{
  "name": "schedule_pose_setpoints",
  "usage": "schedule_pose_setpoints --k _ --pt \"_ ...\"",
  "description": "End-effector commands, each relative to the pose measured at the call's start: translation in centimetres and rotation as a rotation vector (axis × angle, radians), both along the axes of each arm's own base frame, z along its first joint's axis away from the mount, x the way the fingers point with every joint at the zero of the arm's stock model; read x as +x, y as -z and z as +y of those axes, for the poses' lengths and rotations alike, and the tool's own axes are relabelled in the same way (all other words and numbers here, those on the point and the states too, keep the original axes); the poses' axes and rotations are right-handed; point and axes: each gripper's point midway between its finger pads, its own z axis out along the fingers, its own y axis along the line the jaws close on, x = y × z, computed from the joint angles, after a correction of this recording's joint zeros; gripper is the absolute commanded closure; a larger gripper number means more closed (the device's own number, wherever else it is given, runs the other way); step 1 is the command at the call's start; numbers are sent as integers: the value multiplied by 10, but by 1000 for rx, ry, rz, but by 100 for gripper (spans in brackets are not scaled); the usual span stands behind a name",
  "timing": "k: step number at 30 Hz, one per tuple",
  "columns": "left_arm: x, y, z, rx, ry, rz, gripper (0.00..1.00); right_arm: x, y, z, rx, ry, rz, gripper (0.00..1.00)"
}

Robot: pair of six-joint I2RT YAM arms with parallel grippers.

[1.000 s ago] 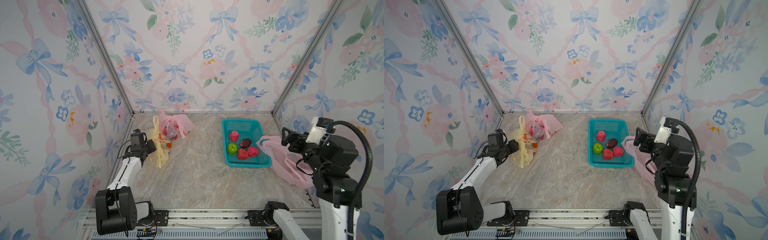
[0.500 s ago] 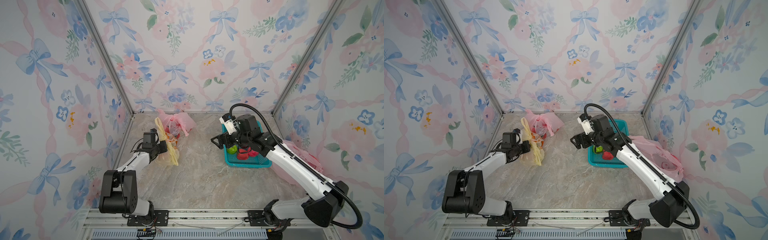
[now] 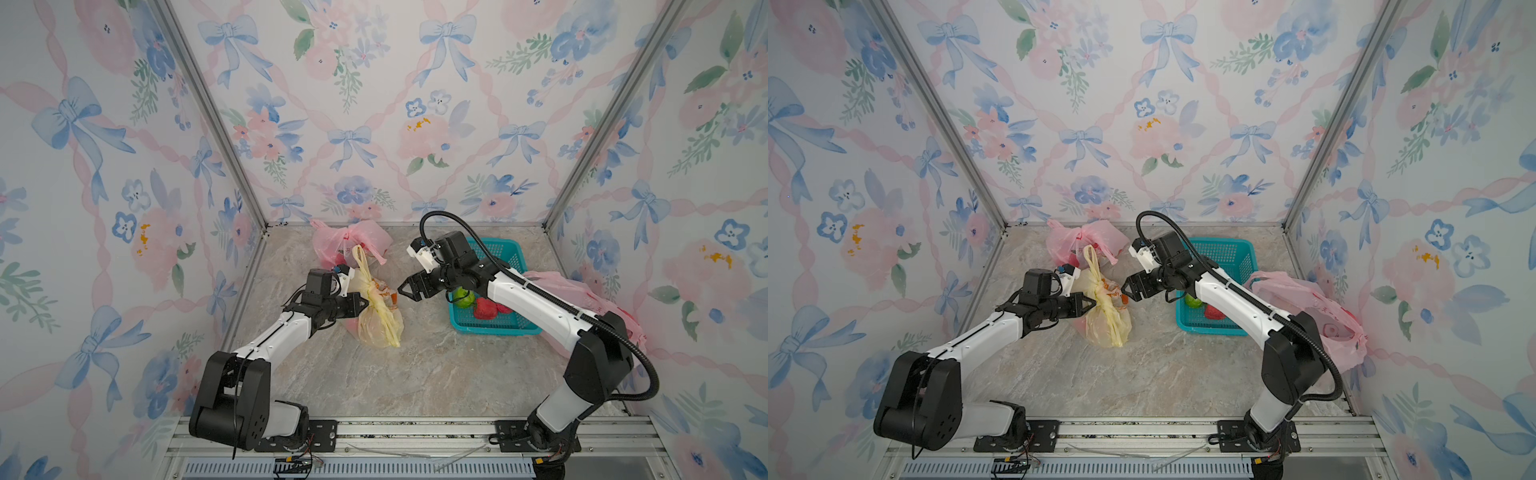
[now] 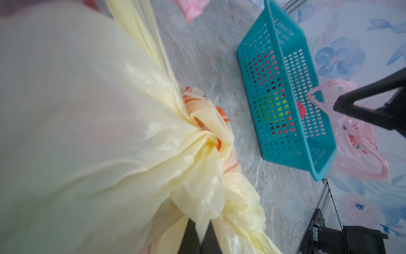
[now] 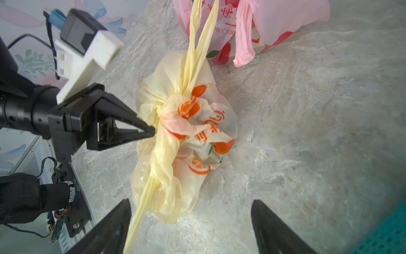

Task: Untie the knot of a plastic bag & take out the apple
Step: Move the plastic bag to the center of the board, then untie the plastic bag at the center of the board.

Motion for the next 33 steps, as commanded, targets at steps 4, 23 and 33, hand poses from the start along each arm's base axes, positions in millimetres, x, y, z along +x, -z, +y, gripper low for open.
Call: schedule_pose_setpoints --k 4,23,33 --pt "-7 2 0 27 -3 25 64 2 -6 41 52 -98 -7 16" --pt "31 -62 33 155 -214 -161 44 0 52 71 -122 -126 38 28" --pt "48 -45 16 141 -160 -141 48 0 72 84 -147 -144 71 54"
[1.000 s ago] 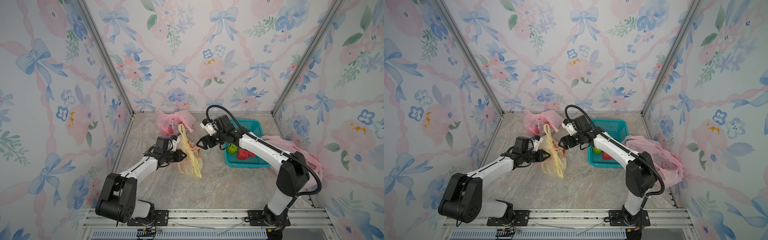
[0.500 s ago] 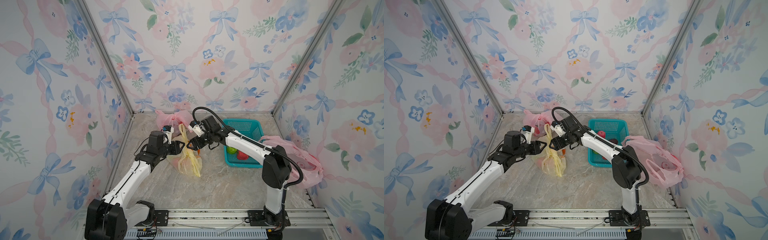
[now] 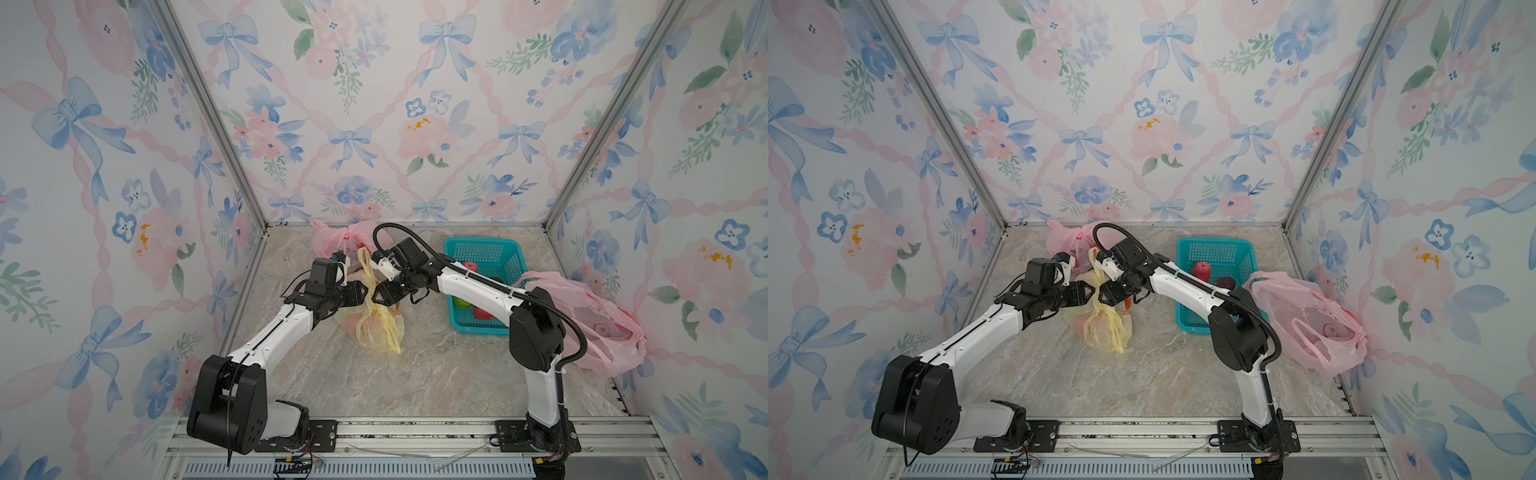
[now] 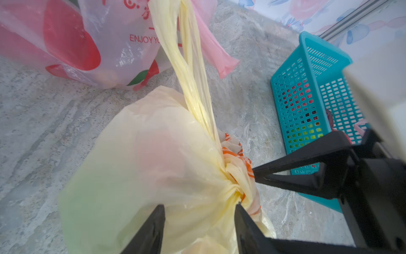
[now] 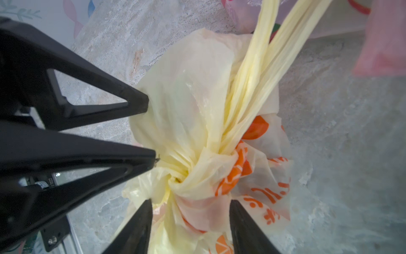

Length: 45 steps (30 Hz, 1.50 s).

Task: Untie the knot of a plastic bag & take out the apple
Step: Untie the plastic bag at the center of the board.

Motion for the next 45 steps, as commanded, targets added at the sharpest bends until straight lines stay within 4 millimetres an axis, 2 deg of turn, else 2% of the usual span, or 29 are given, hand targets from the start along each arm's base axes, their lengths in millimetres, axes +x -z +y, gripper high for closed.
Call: schedule_pose_setpoints --k 1,6,9,11,13,16,18,21,24,30,33,36,40,42,45 --pt "7 -13 -12 -44 39 -44 48 -2 11 5 -30 -12 22 59" --pt "6 -8 -23 -88 82 -24 47 -5 19 8 -35 -26 53 82" --pt "3 7 -27 -84 99 16 47 -7 19 9 -30 -34 62 95" --pt "1 18 -27 -79 103 44 52 -8 17 8 -23 -31 54 100" --pt "-1 29 -25 -65 97 69 63 -10 11 6 -12 -29 43 100" --pt "-2 37 -24 -58 98 88 89 -14 -1 4 9 -35 29 100" --pt "-1 40 -24 -51 102 92 100 -16 -7 3 17 -40 25 100" --pt "5 37 -17 -27 82 59 100 -19 -13 -2 21 -37 14 100" --pt "12 22 0 -17 39 8 100 -19 -18 -17 21 -1 -6 100" --pt "23 -12 56 -60 -94 -96 100 -29 -24 -59 43 51 -1 100" --pt "25 -19 73 -53 -133 -120 100 -42 -26 -68 79 29 4 100" --pt "29 -17 73 -50 -122 -116 100 -55 -32 -62 155 -11 29 96" --pt "36 -8 74 -32 -129 -94 100 -66 -39 -52 210 -40 47 100" --pt "37 -4 86 8 -173 -94 100 -65 -33 -62 190 12 45 100" --pt "39 0 113 34 -253 -95 100 -67 -21 -90 179 94 54 100"
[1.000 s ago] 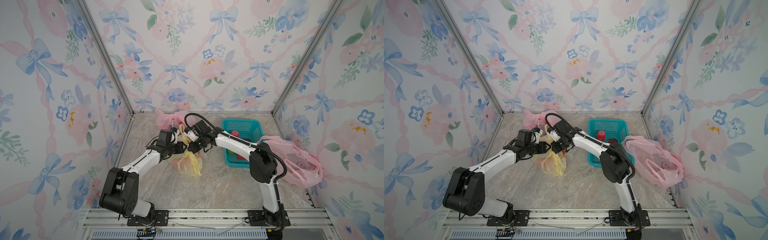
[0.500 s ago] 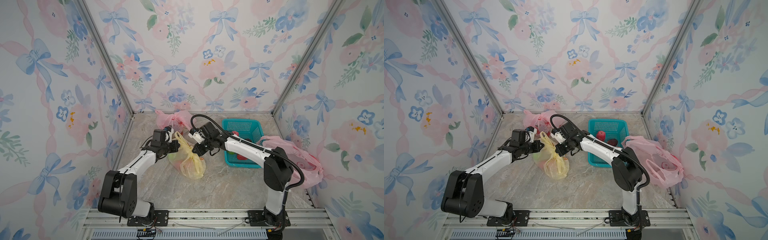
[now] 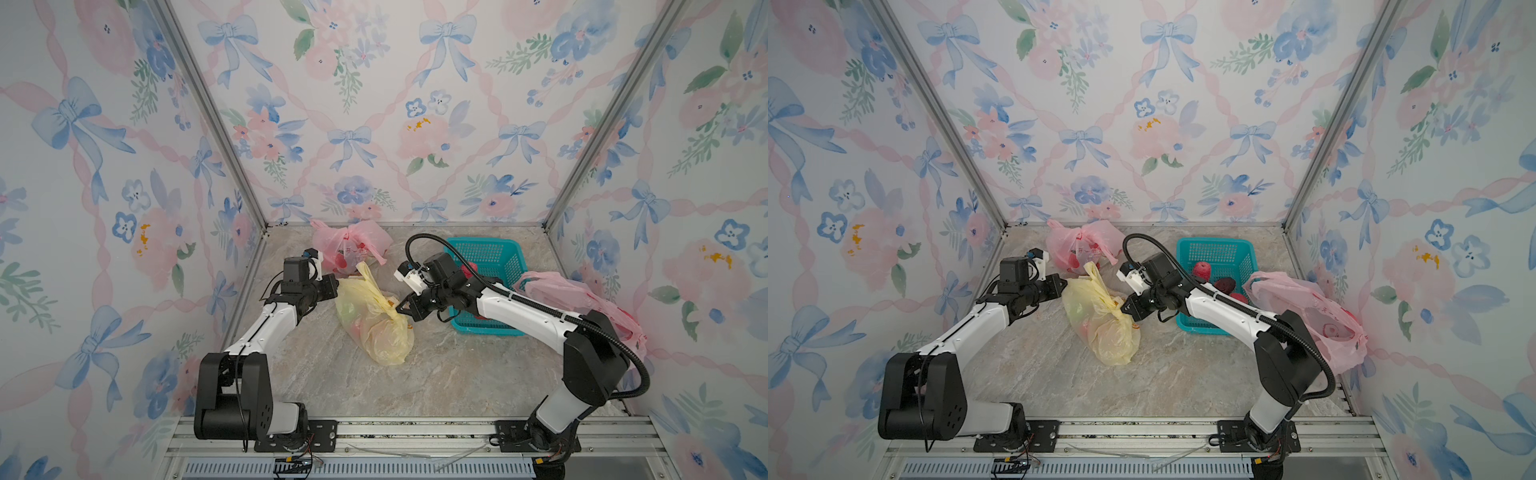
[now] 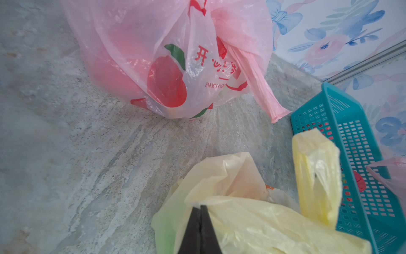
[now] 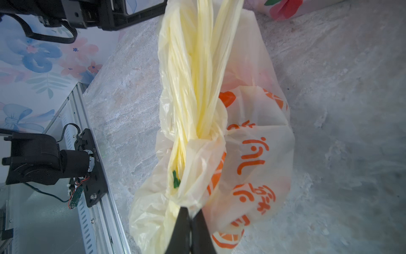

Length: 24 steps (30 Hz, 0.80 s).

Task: Untie the knot of a plastic bag & take out the apple
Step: Untie the plastic bag at the center of the board.

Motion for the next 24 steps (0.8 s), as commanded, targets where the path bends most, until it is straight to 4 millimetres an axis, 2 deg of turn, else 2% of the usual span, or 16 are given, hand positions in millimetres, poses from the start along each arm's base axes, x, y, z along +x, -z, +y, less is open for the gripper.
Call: schedule_pose_setpoints --k 1,5,8,10,12,15,17,19,22,24 --pt "9 -1 36 61 -103 -29 100 -5 0 -26 17 81 20 100" --pt "20 -2 44 73 -129 -45 100 -12 4 -42 2 85 21 98" --pt "34 -3 42 67 -117 -47 100 -21 1 -43 -1 32 15 86" --pt "40 -8 30 34 -71 -55 100 -23 -5 -43 2 11 -3 71" --pt "42 -16 16 27 -37 -70 100 -22 -17 -36 33 -8 -44 63" --pt "38 -32 -8 20 19 -89 84 -19 -41 -22 72 -35 -117 38" --pt "33 -45 -16 20 32 -112 79 -12 -57 -15 84 -38 -173 33" --pt "26 -59 -18 25 30 -139 75 3 -69 -14 83 7 -207 31" --pt "15 -80 -16 42 21 -175 63 23 -78 -14 72 62 -223 31" --pt "6 -90 -17 47 27 -190 58 31 -76 -10 38 57 -227 31"
